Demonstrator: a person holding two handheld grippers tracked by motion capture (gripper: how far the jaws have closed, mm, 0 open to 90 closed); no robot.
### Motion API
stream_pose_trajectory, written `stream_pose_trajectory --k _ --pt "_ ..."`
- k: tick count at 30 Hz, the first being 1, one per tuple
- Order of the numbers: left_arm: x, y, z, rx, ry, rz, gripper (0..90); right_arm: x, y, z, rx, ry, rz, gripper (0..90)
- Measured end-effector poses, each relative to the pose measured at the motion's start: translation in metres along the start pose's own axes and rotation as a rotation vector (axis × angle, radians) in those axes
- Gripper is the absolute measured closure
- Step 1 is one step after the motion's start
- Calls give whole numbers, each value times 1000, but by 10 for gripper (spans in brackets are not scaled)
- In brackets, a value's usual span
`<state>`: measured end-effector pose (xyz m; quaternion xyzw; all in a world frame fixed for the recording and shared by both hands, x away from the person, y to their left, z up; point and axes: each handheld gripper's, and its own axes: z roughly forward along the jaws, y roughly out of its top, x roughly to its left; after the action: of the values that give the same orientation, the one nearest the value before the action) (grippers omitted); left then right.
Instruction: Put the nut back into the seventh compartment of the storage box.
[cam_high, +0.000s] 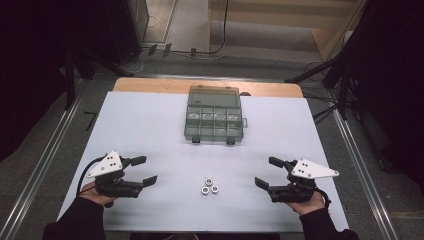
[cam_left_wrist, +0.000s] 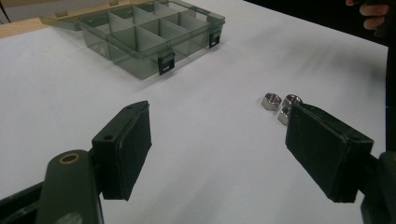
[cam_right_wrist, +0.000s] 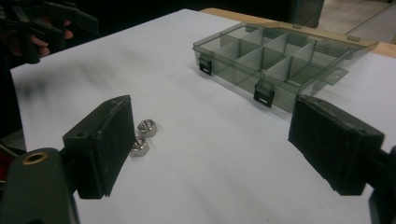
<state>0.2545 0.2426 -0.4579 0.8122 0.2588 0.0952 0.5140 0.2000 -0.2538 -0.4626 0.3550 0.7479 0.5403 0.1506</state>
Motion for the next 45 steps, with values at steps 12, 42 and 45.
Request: stream_pose_trajectory --k 12,42,45 --pt "1 -1 0 14 -6 1 227 -2 1 -1 -15 17 16 161" --pt "2 0 2 68 11 8 227 0 2 4 67 -13 -5 143" --pt "3 0 3 78 12 1 227 1 2 5 80 -9 -22 143"
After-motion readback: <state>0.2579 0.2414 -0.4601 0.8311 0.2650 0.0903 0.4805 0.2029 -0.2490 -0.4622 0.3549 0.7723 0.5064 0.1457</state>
